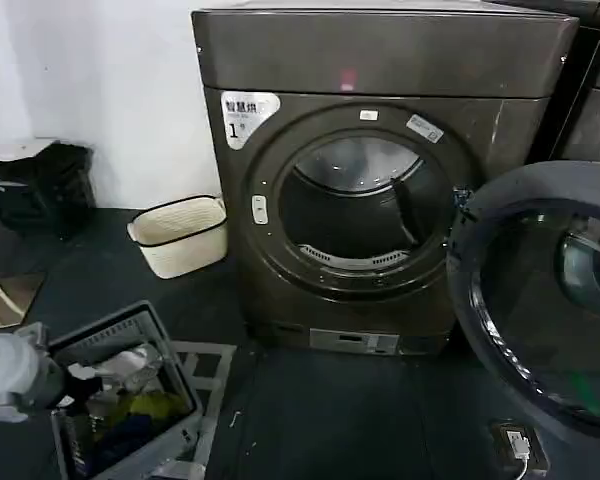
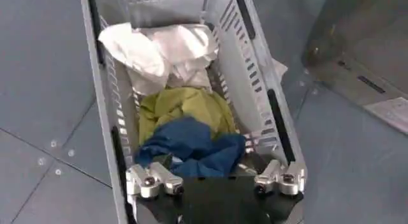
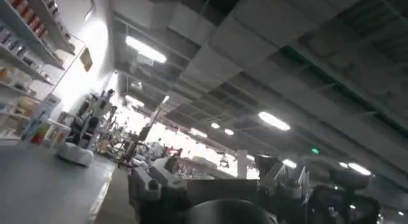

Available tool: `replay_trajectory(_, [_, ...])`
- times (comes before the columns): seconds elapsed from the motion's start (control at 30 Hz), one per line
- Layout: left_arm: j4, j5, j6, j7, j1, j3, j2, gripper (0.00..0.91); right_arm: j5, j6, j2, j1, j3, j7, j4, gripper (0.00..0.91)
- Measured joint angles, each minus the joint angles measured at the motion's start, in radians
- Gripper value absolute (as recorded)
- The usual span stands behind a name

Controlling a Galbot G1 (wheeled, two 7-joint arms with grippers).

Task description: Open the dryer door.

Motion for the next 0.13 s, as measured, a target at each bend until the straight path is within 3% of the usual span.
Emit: replay_trajectory(0.13, [0.003, -0.001, 0.0, 0.0, 0.001, -0.001, 0.0, 0.907, 0.026, -0.013, -0.001, 0.0, -0.005, -0.027, -0.002, 0.907])
